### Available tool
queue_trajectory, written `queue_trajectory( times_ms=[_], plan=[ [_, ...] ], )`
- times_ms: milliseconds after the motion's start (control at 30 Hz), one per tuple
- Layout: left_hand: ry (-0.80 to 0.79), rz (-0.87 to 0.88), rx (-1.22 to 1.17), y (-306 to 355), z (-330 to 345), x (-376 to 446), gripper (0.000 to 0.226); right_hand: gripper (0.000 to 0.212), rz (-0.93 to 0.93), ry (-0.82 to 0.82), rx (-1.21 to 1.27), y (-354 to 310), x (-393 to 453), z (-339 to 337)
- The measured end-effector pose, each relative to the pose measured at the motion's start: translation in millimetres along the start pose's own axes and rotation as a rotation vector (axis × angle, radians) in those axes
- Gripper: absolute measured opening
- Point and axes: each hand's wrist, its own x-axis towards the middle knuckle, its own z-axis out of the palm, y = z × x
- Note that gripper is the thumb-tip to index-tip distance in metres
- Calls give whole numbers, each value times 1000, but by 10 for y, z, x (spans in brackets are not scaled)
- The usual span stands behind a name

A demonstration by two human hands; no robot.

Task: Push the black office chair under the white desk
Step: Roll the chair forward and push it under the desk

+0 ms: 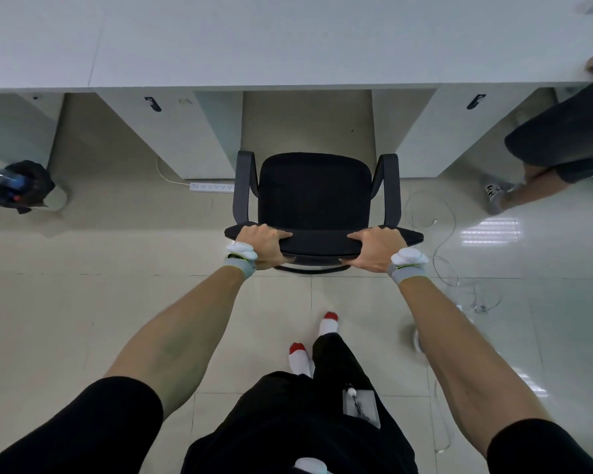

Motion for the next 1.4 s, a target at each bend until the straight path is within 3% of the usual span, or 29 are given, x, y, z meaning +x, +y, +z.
queue_trajectory(
  times_ms=[1400],
  plan=[
    [1,-48,-5,-504,-1441,2363,69,77,-54,5,6,517,2523,-1392]
  ],
)
